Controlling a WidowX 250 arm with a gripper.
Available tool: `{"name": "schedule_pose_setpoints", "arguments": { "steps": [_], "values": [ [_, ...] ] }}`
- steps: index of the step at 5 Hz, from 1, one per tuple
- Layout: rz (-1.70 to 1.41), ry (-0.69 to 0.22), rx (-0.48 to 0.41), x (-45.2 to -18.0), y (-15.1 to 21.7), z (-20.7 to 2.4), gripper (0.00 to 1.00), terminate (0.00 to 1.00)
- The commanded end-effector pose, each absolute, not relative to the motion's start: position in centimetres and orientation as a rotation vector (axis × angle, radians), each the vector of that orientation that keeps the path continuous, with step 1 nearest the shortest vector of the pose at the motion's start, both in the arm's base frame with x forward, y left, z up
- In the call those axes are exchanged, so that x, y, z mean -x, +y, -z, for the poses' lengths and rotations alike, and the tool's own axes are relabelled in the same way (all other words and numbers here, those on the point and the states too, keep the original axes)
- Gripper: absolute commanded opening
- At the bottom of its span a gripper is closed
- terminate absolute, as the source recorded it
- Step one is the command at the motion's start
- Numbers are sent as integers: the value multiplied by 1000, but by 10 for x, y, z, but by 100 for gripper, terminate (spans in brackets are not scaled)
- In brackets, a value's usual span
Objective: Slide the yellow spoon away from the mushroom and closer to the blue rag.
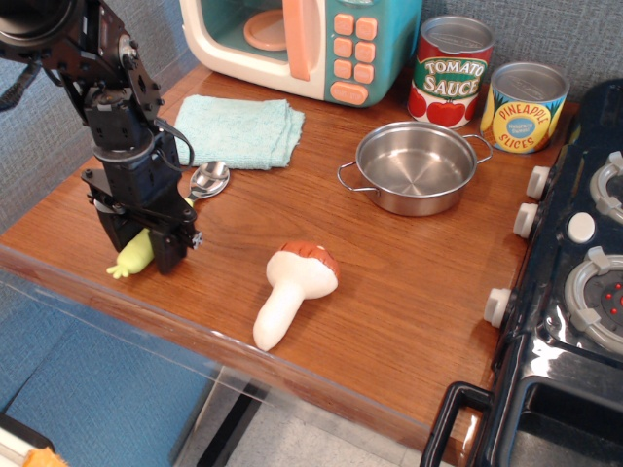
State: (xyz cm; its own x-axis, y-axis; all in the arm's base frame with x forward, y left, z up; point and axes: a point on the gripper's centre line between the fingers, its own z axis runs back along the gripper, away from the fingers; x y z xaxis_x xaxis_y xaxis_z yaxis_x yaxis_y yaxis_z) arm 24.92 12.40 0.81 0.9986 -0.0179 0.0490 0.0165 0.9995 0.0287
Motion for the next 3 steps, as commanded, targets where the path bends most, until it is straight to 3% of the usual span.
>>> {"name": "schedule_pose_setpoints", "arguments": {
  "steps": [1, 3],
  "values": [
    [-1, -114, -35, -255, 122, -49, 100, 0],
    [-11, -149, -25, -252, 118, -91, 100, 0]
  ]
}}
